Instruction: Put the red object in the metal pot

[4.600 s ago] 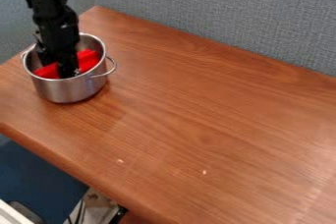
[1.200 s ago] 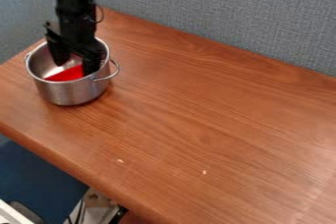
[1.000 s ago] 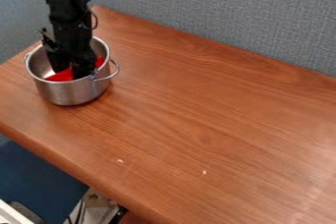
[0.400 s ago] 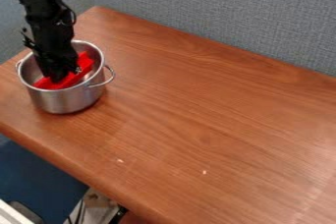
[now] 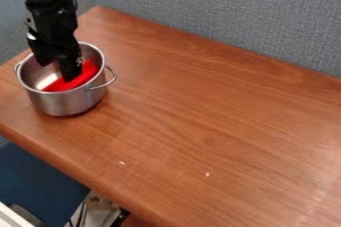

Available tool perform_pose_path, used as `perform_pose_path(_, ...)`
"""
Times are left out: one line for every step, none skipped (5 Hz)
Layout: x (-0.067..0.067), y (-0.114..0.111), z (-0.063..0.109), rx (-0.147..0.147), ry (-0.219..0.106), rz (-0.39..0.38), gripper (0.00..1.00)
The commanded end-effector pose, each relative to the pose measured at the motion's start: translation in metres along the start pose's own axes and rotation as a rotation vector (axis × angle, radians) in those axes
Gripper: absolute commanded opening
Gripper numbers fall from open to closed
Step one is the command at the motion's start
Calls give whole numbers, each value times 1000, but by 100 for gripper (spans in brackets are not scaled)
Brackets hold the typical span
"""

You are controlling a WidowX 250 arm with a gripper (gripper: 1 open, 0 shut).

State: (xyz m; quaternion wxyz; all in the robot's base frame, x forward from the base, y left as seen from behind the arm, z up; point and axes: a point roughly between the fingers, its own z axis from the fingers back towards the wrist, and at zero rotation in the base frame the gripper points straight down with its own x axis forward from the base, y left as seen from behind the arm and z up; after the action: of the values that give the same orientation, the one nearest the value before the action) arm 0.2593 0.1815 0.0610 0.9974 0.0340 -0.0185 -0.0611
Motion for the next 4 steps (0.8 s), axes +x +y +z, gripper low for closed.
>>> perform_pose_path(5,8,42,56,-85,-64,100)
perform_pose_path(7,0,77,67,-126,-33,100)
perform_pose_path(10,-14,115,74,-174,-14,100)
perform_pose_path(14,-28,120,116,-151,101,100)
